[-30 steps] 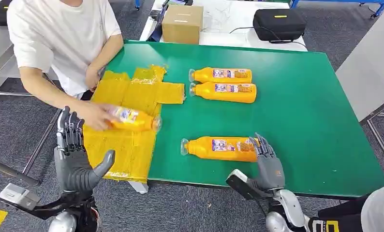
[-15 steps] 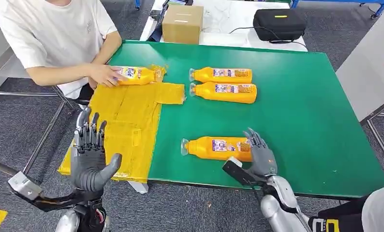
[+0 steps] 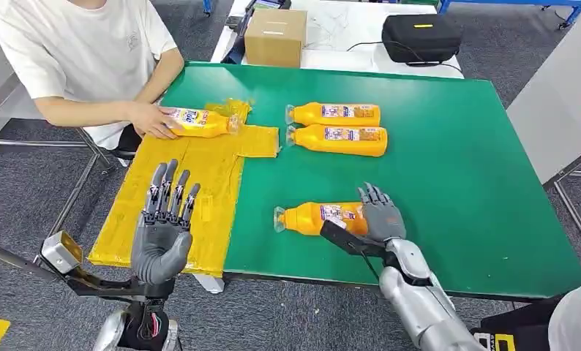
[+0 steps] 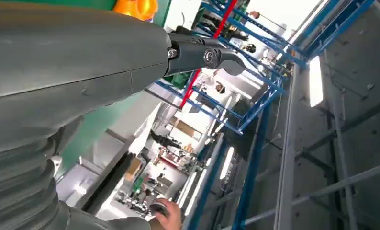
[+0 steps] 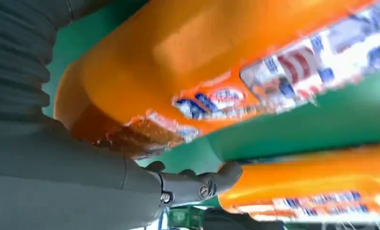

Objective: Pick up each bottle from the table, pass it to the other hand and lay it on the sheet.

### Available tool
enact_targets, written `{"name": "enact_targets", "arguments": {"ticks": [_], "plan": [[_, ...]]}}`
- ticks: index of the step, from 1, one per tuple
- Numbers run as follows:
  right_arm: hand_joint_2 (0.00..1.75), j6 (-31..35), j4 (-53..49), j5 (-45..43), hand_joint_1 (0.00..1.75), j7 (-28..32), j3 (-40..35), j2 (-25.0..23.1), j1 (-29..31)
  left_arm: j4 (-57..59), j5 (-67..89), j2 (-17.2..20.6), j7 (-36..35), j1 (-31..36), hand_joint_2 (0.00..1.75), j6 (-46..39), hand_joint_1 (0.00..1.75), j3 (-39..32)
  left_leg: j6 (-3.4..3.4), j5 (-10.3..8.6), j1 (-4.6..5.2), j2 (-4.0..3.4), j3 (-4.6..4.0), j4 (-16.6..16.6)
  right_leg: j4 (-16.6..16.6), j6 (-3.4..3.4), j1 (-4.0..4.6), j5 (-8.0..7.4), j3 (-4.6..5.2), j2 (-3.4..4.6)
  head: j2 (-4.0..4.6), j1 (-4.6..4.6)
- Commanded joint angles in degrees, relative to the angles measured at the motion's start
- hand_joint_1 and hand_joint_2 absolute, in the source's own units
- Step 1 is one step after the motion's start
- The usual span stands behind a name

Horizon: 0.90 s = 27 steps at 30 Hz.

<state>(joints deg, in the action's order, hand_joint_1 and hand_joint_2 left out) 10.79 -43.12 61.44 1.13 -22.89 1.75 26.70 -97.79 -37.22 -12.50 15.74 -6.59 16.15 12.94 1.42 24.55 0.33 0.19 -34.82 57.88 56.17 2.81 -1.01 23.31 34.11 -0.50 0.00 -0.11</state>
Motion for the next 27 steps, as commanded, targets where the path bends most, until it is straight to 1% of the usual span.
{"name": "enact_targets", "arguments": {"ticks": [1,5,12,14,15,16,17,20,21,22,23,24,25,27], "plan": [[1.75,-9.06,14.73,0.59,0.00,-5.28,-5.61,-1.47,6.73,4.53,0.62,0.78,-1.44,1.20,1.75,0.31,0.00,-0.53,-0.11,0.01,-0.06,-0.14,0.30,-0.10,-0.12,-0.13,0.06,-0.04,-0.25,0.15,0.00,0.00],[1.75,-9.06,14.73,0.59,0.00,-5.28,-5.61,-1.47,6.73,4.53,0.62,0.78,-1.44,1.20,1.75,0.31,0.00,-0.53,-0.11,0.05,-0.05,-0.11,0.67,-0.08,-0.11,-0.11,0.05,-0.01,-0.49,0.20,0.00,0.00],[1.75,-9.06,14.73,0.59,0.00,-5.28,-5.61,-1.47,6.73,4.53,0.62,0.78,-1.44,1.20,1.75,0.31,0.00,-0.53,-0.10,0.02,-0.04,-0.15,0.72,-0.08,-0.10,-0.23,0.05,-0.11,-0.56,0.20,0.00,0.02],[1.75,-11.82,16.34,-0.11,0.00,-5.77,-5.82,-1.46,7.26,5.17,1.24,1.07,-1.99,1.65,1.75,0.22,0.00,-0.13,-0.13,0.02,-0.08,-0.14,0.75,-0.09,-0.13,-0.26,0.09,-0.12,-0.60,0.19,0.00,0.02],[1.75,-13.18,17.10,-0.47,0.61,-5.52,-6.24,-1.24,7.46,5.71,1.43,1.12,-2.10,1.97,1.75,0.16,0.00,-0.07,-0.16,-0.01,-0.10,-0.11,0.75,-0.13,-0.17,-0.30,0.11,-0.14,-0.61,0.16,0.00,0.00],[1.75,-13.99,17.81,-0.83,1.55,-5.29,-6.68,-0.80,7.65,6.41,1.59,1.15,-2.13,2.41,1.75,0.13,0.00,-0.02,-0.13,0.00,-0.09,-0.11,0.79,-0.12,-0.15,-0.26,0.10,-0.13,-0.65,0.15,0.00,0.02],[1.75,-14.55,18.16,-1.49,1.75,-4.73,-6.59,-0.59,7.72,6.86,1.81,1.23,-2.14,2.69,1.75,0.06,0.00,0.02,-0.17,-0.02,-0.11,-0.07,0.78,-0.13,-0.18,-0.30,0.12,-0.14,-0.66,0.12,0.00,0.00],[1.75,-15.23,17.76,-4.46,1.75,-1.32,-5.18,-0.08,7.51,7.64,2.57,1.40,-1.96,3.10,1.75,-0.26,0.00,0.25,-0.14,-0.03,-0.08,-0.01,0.96,-0.10,-0.16,-0.27,0.09,-0.13,-0.65,0.04,0.00,0.02],[1.75,-16.53,16.95,-8.58,1.75,3.20,-2.98,-0.01,6.84,7.94,2.61,1.53,-1.93,3.37,1.75,-0.16,0.00,0.68,-0.12,-0.02,-0.07,0.03,1.02,-0.08,-0.14,-0.27,0.09,-0.08,-0.37,0.00,0.00,0.00],[1.75,-17.87,15.68,-12.69,1.66,8.28,-0.95,-0.15,5.79,8.28,2.92,1.77,-1.52,3.77,1.75,-0.13,0.00,1.23,-0.17,-0.03,-0.08,0.09,0.96,-0.09,-0.16,-0.26,0.09,-0.04,-0.27,-0.04,0.00,0.02],[1.75,-19.20,13.90,-17.54,1.10,13.23,1.09,-0.06,4.13,8.93,2.79,2.02,-0.98,4.45,1.75,-0.17,0.00,2.04,-0.17,-0.05,-0.09,0.22,1.00,-0.16,-0.25,-0.21,0.10,-0.01,-0.39,-0.11,0.00,0.00],[1.75,-23.65,13.28,-24.88,1.40,16.93,5.45,-0.72,2.71,9.55,2.56,2.21,-0.66,5.08,1.75,-0.26,0.00,2.71,-0.17,-0.06,-0.13,0.34,1.00,-0.19,-0.30,-0.21,0.14,-0.01,-0.42,-0.15,0.00,-0.02],[1.75,-23.84,9.52,-29.06,1.75,20.29,4.40,0.21,-0.09,11.25,1.74,2.66,0.07,6.56,1.75,-0.61,0.00,4.09,-0.13,0.02,-0.11,0.37,1.13,-0.16,-0.26,-0.13,0.12,0.06,-0.54,-0.12,0.00,-0.02],[1.75,-23.01,8.02,-32.42,1.75,20.24,4.63,-0.10,-0.98,11.39,1.53,2.93,0.56,6.75,1.75,-1.05,0.00,4.36,-0.18,0.01,-0.18,0.34,1.23,-0.28,-0.42,-0.17,0.19,0.02,-0.65,-0.11,0.00,-0.04]]}}
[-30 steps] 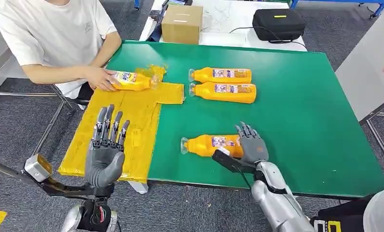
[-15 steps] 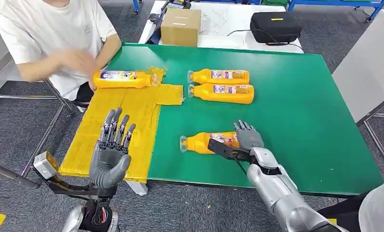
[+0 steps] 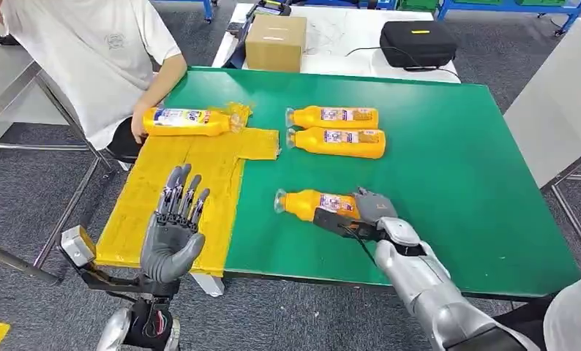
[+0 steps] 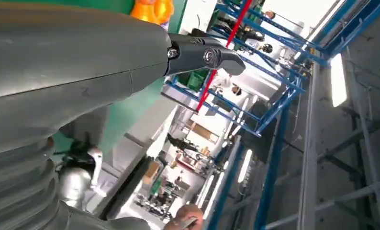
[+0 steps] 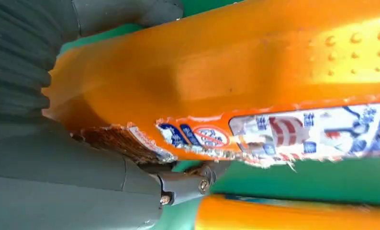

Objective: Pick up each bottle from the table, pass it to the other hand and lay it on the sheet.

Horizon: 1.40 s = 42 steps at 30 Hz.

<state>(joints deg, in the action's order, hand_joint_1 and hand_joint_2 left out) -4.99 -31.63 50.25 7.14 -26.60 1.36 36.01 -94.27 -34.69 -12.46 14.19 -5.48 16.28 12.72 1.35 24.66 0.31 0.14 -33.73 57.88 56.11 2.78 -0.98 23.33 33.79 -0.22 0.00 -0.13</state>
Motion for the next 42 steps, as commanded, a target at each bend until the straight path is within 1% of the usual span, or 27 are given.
{"name": "enact_targets", "arguments": {"ticks": [1,2,3,7,10,11,12,14,16,17,18,20,21,22,23,24,28,30,31,32,34,35,37,38,40,41,42], "plan": [[1.75,-6.27,-4.30,-22.32,1.75,13.70,8.48,-0.13,-10.27,7.63,-1.07,3.14,2.21,5.45,1.75,-1.22,0.00,4.49,-0.16,0.04,-0.13,0.04,0.21,-0.23,-0.30,-0.12,0.13,-0.06,-0.42,-0.10,0.00,0.02],[1.75,-5.61,-4.85,-22.86,1.75,13.15,8.01,-0.11,-10.19,7.43,-1.26,3.17,2.17,5.29,1.75,-1.33,0.00,4.34,-0.15,0.08,-0.06,-0.16,0.22,-0.18,-0.17,-0.15,0.06,-0.07,-0.83,0.11,0.00,0.00],[1.75,-5.84,-4.97,-23.76,1.75,12.70,7.72,0.00,-9.83,7.42,-1.55,3.32,1.91,5.18,1.75,-1.28,0.00,4.29,-0.21,0.07,-0.10,-0.08,0.13,-0.17,-0.18,-0.25,0.11,-0.09,-0.77,0.03,0.00,0.00],[1.75,-5.86,-4.37,-24.54,1.75,12.38,7.14,0.70,-9.26,7.82,-2.12,3.45,1.44,5.27,1.75,-1.08,0.00,4.34,-0.23,0.04,-0.13,0.04,0.02,-0.12,-0.14,-0.25,0.14,-0.10,-0.66,-0.08,0.00,0.04],[1.75,-5.61,-3.34,-25.73,1.75,12.77,7.02,0.62,-8.89,8.10,-2.16,3.62,1.44,5.60,1.75,-1.07,0.00,4.49,-0.21,0.04,-0.14,-0.02,0.01,-0.11,-0.15,-0.24,0.14,-0.09,-0.63,-0.02,0.00,0.02],[1.75,-5.63,-3.40,-26.32,1.75,13.19,7.09,0.56,-8.97,8.29,-1.02,3.93,1.44,5.83,1.75,-1.64,0.00,4.78,-0.17,0.08,-0.11,-0.12,0.07,-0.09,-0.11,-0.19,0.10,-0.07,-0.64,0.08,0.00,0.04],[1.75,-5.38,-4.01,-27.13,1.75,13.91,7.05,0.51,-9.32,8.56,1.97,4.30,1.67,6.09,1.75,-4.10,0.00,5.20,-0.19,0.06,-0.13,-0.10,0.04,-0.11,-0.14,-0.22,0.13,-0.09,-0.62,0.06,0.00,0.02],[1.75,-5.38,-4.01,-27.13,1.75,13.91,7.05,0.51,-9.32,8.56,1.97,4.30,1.67,6.09,1.75,-4.10,0.00,5.20,-0.17,0.08,-0.10,-0.09,0.07,-0.10,-0.12,-0.19,0.09,-0.07,-0.65,0.05,0.00,0.02],[1.75,-4.42,-8.19,-28.52,1.75,15.46,7.37,0.20,-11.64,10.22,17.71,5.20,4.79,7.37,1.75,-17.10,0.00,7.05,-0.16,0.08,-0.09,-0.11,0.06,-0.08,-0.09,-0.18,0.08,-0.06,-0.64,0.07,0.00,0.04],[1.75,-3.80,-11.12,-29.50,1.75,15.73,7.87,-0.17,-13.19,11.52,23.88,5.43,5.05,7.95,1.75,-22.31,0.00,8.23,-0.18,0.07,-0.11,-0.09,0.05,-0.10,-0.11,-0.21,0.10,-0.07,-0.65,0.05,0.00,0.02],[1.75,-2.93,-14.17,-30.25,1.75,15.95,8.42,-0.72,-14.74,13.16,27.53,5.35,4.13,8.23,1.75,-25.36,0.00,8.97,-0.16,0.08,-0.08,-0.09,0.04,-0.09,-0.09,-0.18,0.07,-0.05,-0.64,0.04,0.00,0.04],[1.75,-2.13,-17.81,-30.47,1.75,14.71,8.29,-1.22,-16.37,15.06,28.21,5.20,4.40,8.31,1.75,-25.79,0.00,9.73,-0.18,0.07,-0.10,-0.03,0.06,-0.13,-0.13,-0.21,0.09,-0.04,-0.69,-0.02,0.00,0.02],[1.75,-2.13,-17.81,-30.47,1.75,14.71,8.29,-1.22,-16.37,15.06,28.21,5.20,4.40,8.31,1.75,-25.79,0.00,9.73,-0.20,0.06,-0.12,-0.03,0.03,-0.15,-0.15,-0.24,0.10,-0.05,-0.67,-0.02,0.00,0.02],[1.75,-2.08,-20.87,-31.65,1.75,14.99,8.46,-1.70,-17.55,16.32,25.57,5.80,0.50,7.93,1.75,-21.65,0.00,10.98,-0.16,0.09,-0.08,-0.10,-0.03,-0.09,-0.07,-0.19,0.07,-0.05,-0.62,0.06,0.00,0.04],[1.75,-1.99,-22.45,-31.69,1.75,14.90,7.84,-1.89,-17.91,17.12,23.58,6.23,-1.16,7.39,1.75,-18.61,0.00,11.83,-0.19,0.08,-0.09,-0.05,-0.07,-0.12,-0.09,-0.23,0.08,-0.04,-0.60,0.03,0.00,0.02],[1.75,-1.95,-23.96,-31.69,1.75,15.02,7.13,-2.19,-18.28,17.66,22.66,6.64,-1.37,6.64,1.75,-16.76,0.00,12.43,-0.23,0.09,-0.10,-0.08,-0.10,-0.15,-0.10,-0.27,0.09,-0.03,-0.57,0.05,0.00,0.04],[1.75,-4.30,-28.33,-32.17,1.75,15.02,3.65,-2.61,-19.64,18.16,20.94,6.46,-0.48,4.65,1.75,-14.72,0.00,13.27,-0.18,0.16,-0.07,-0.28,-0.32,-0.09,-0.03,-0.23,0.07,-0.03,-0.28,0.25,0.00,0.04],[1.75,-6.80,-30.88,-32.62,1.75,16.39,0.18,-2.49,-20.17,17.91,16.15,5.76,-1.14,4.21,1.75,-12.70,0.00,12.28,-0.15,0.10,-0.05,-0.26,-0.65,-0.06,0.01,-0.18,0.05,-0.06,0.05,0.23,0.00,0.04],[1.75,-7.84,-31.84,-32.58,1.75,16.73,-1.56,-2.60,-20.22,17.51,14.49,5.45,-0.96,4.11,1.75,-11.92,0.00,11.91,-0.17,0.14,-0.08,-0.28,-0.65,-0.05,0.02,-0.23,0.07,-0.01,0.04,0.24,0.00,0.04],[1.75,-8.13,-32.70,-32.90,1.75,16.33,-3.49,-2.85,-20.18,16.84,12.94,5.46,-1.31,4.27,1.75,-11.20,0.00,12.01,-0.13,0.08,-0.05,-0.25,-0.84,-0.05,0.02,-0.17,0.04,-0.06,0.20,0.21,0.00,0.06],[1.75,-9.48,-32.56,-33.15,1.75,16.65,-6.76,-2.87,-19.17,15.91,11.37,5.56,-1.27,4.69,1.75,-9.53,0.00,12.56,-0.17,0.17,-0.10,-0.32,-0.78,-0.01,0.05,-0.22,0.09,0.00,0.13,0.29,0.00,0.04],[1.75,-9.42,-31.53,-30.59,1.75,19.43,-10.99,-1.89,-17.59,15.99,14.84,5.54,0.21,6.22,1.75,-10.67,0.00,13.97,-0.15,0.14,-0.08,-0.35,-0.85,0.00,0.06,-0.20,0.07,-0.03,0.21,0.32,0.00,0.02],[1.75,-9.61,-27.21,-30.73,1.75,19.59,-13.48,-1.93,-16.33,16.43,12.38,4.94,-1.62,7.47,1.75,-9.04,0.00,14.53,-0.16,0.13,-0.10,-0.31,-0.90,0.01,0.07,-0.22,0.08,-0.03,0.25,0.27,0.00,0.04],[1.75,-7.97,-23.99,-29.32,1.75,20.46,-15.01,-2.10,-15.43,16.09,10.57,4.94,-2.02,7.90,1.75,-8.10,0.00,14.98,-0.16,0.10,-0.12,-0.25,-0.93,0.00,0.03,-0.21,0.10,-0.05,0.26,0.20,0.00,0.04],[1.75,-6.71,-21.87,-28.41,1.75,21.79,-15.74,-2.30,-14.99,15.32,10.24,5.10,-2.01,7.98,1.75,-8.01,0.00,15.31,-0.17,0.11,-0.13,-0.15,-0.85,-0.01,0.00,-0.23,0.12,-0.02,0.15,0.14,0.00,0.04],[1.75,-3.72,-21.00,-24.64,1.75,23.06,-17.48,-1.75,-14.41,14.46,11.69,5.63,-1.04,8.18,1.75,-8.67,0.00,15.95,-0.15,0.08,-0.11,-0.17,-0.90,-0.04,-0.01,-0.21,0.09,-0.05,0.21,0.17,0.00,0.02],[1.75,-3.28,-20.45,-24.40,1.75,23.23,-17.66,-1.72,-14.39,14.40,11.75,5.67,-1.01,8.27,1.75,-8.70,0.00,16.13,-0.13,0.08,-0.09,-0.18,-0.95,-0.02,0.01,-0.19,0.07,-0.06,0.24,0.18,0.00,0.02]]}}
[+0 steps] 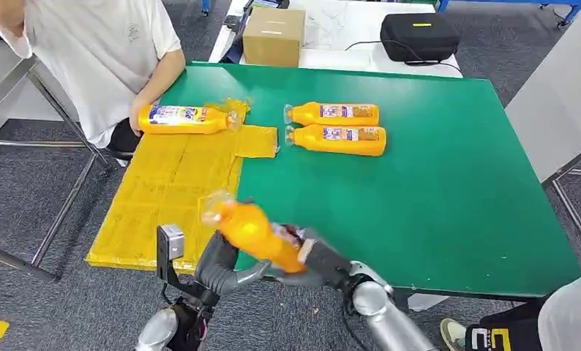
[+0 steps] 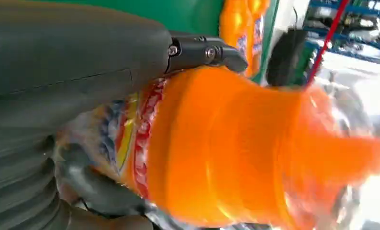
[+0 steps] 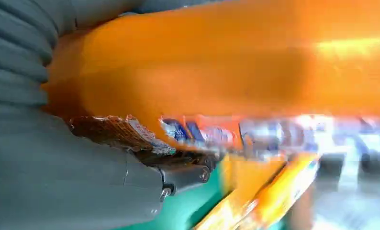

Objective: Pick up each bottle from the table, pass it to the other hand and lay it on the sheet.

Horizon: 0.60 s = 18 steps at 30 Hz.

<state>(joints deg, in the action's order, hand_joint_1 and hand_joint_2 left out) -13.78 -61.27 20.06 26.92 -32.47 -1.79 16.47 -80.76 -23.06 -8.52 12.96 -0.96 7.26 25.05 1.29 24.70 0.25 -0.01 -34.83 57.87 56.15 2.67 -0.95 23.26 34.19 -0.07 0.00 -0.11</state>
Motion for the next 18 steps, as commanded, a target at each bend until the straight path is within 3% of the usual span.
{"name": "enact_targets", "arguments": {"ticks": [1,17,18], "plan": [[1.75,5.71,9.42,5.83,1.75,3.59,-11.74,1.58,5.05,0.65,1.07,1.95,0.41,3.86,1.75,-0.25,0.00,4.00,-0.02,0.00,-0.01,-0.02,0.08,-0.03,-0.02,-0.05,0.01,0.00,-0.07,0.02,0.00,0.02],[1.75,5.59,11.96,2.36,1.75,2.55,-8.40,-1.19,5.51,2.51,-0.30,2.46,-1.31,4.41,1.75,-0.11,0.00,5.61,-0.04,0.02,-0.02,-0.04,0.08,-0.02,-0.02,-0.08,0.03,0.01,-0.06,0.04,0.00,0.00],[1.75,5.47,11.59,1.52,1.75,2.62,-7.70,-1.48,5.29,3.10,-0.49,2.22,-1.71,4.50,1.75,-0.67,1.26,5.48,-0.04,0.01,-0.03,-0.03,0.06,-0.01,-0.02,-0.07,0.03,0.01,-0.04,0.02,0.00,0.00]]}}
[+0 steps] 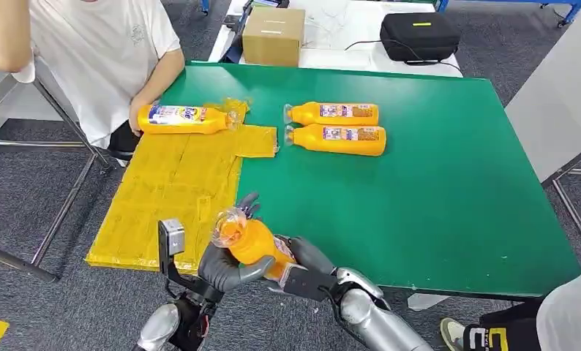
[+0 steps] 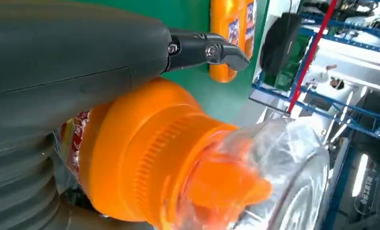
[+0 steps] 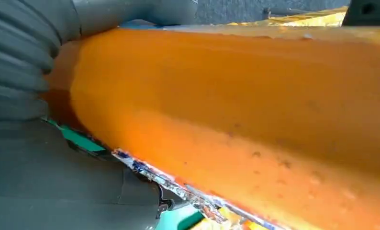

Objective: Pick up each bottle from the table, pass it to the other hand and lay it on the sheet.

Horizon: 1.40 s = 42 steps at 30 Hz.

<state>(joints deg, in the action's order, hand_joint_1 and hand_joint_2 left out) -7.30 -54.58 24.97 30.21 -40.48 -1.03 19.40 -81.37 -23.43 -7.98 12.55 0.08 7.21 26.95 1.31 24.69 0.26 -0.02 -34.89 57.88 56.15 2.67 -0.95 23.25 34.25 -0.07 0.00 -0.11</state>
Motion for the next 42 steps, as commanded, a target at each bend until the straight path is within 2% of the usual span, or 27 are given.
{"name": "enact_targets", "arguments": {"ticks": [1,10,12,21,22,23,33,34,40,41,42], "plan": [[1.75,-1.66,4.28,-4.93,1.75,-0.77,1.39,-2.66,1.94,4.48,0.36,1.48,-1.74,3.59,1.75,-2.09,1.75,3.55,-0.09,0.04,-0.06,-0.02,0.18,-0.03,-0.03,-0.11,0.06,0.04,-0.17,0.01,0.00,0.00],[1.75,-1.19,-2.53,-9.79,1.75,-2.28,5.73,-3.76,-0.44,7.13,1.13,1.07,-1.31,4.08,1.75,-5.35,1.75,4.25,-0.10,0.08,-0.04,0.00,0.22,-0.03,0.00,-0.12,0.04,0.09,-0.21,0.01,0.00,0.00],[1.75,-0.50,-4.92,-11.97,1.75,-2.77,7.76,-4.33,-1.40,7.09,3.60,1.11,-0.46,3.96,1.75,-8.23,1.75,4.69,-0.05,0.04,0.00,-0.03,0.11,-0.03,0.02,-0.08,0.00,0.04,-0.09,0.04,0.00,0.00],[1.75,2.40,-9.37,-13.68,1.71,-4.19,10.06,-5.26,-2.67,8.49,1.78,0.57,-1.64,3.86,1.75,-9.92,1.75,3.60,-0.04,0.02,0.03,-0.02,0.04,-0.03,0.02,-0.06,-0.03,0.01,-0.04,0.07,0.00,0.00],[1.75,2.59,-9.83,-13.69,0.05,-4.51,9.94,-5.32,-2.79,8.59,1.08,0.56,-1.78,3.93,1.75,-10.14,1.75,3.17,-0.09,0.08,-0.02,-0.09,0.15,-0.02,0.02,-0.11,0.02,0.04,-0.13,0.14,0.00,-0.02],[1.75,2.72,-10.01,-13.72,0.00,-4.51,9.91,-5.47,-2.88,8.61,0.85,0.59,-1.78,4.05,1.75,-10.33,1.75,2.87,-0.06,0.05,0.00,-0.05,0.10,-0.03,0.01,-0.09,0.00,0.02,-0.08,0.12,0.00,0.00],[1.75,2.99,-10.48,-13.78,0.00,-4.37,9.77,-5.75,-3.07,8.48,1.04,0.92,-1.37,4.66,1.75,-10.78,1.75,2.53,-0.09,0.08,-0.01,-0.08,0.16,-0.03,0.02,-0.11,0.02,0.04,-0.14,0.14,0.00,0.00],[0.00,3.53,-11.20,-13.14,0.00,-3.71,9.08,-5.81,-3.21,8.07,1.95,1.62,-0.68,5.83,1.75,-11.20,1.75,2.29,-0.08,0.06,0.00,-0.06,0.11,-0.02,0.02,-0.10,0.00,0.03,-0.10,0.13,0.00,0.00],[0.00,4.01,-11.33,-12.80,0.00,-3.39,8.84,-5.70,-3.34,7.73,2.37,1.86,-0.58,6.02,1.75,-11.39,1.75,2.20,-0.08,0.04,-0.03,0.09,0.14,-0.04,-0.01,-0.11,0.03,0.06,-0.15,-0.02,0.00,-0.02],[0.00,4.22,-11.44,-12.62,0.00,-3.18,8.71,-5.64,-3.36,7.63,2.88,2.02,-0.41,6.15,1.75,-11.63,1.75,2.27,-0.21,0.21,-0.13,0.04,0.45,0.03,0.03,-0.26,0.14,0.20,-0.46,0.05,0.00,0.00],[0.00,4.81,-11.72,-11.76,0.00,-2.18,8.14,-5.46,-3.34,7.32,5.02,2.58,0.89,6.87,1.75,-12.76,1.75,2.40,-0.08,0.04,-0.05,0.10,0.12,-0.04,-0.03,-0.11,0.05,0.04,-0.14,0.01,0.00,0.02]]}}
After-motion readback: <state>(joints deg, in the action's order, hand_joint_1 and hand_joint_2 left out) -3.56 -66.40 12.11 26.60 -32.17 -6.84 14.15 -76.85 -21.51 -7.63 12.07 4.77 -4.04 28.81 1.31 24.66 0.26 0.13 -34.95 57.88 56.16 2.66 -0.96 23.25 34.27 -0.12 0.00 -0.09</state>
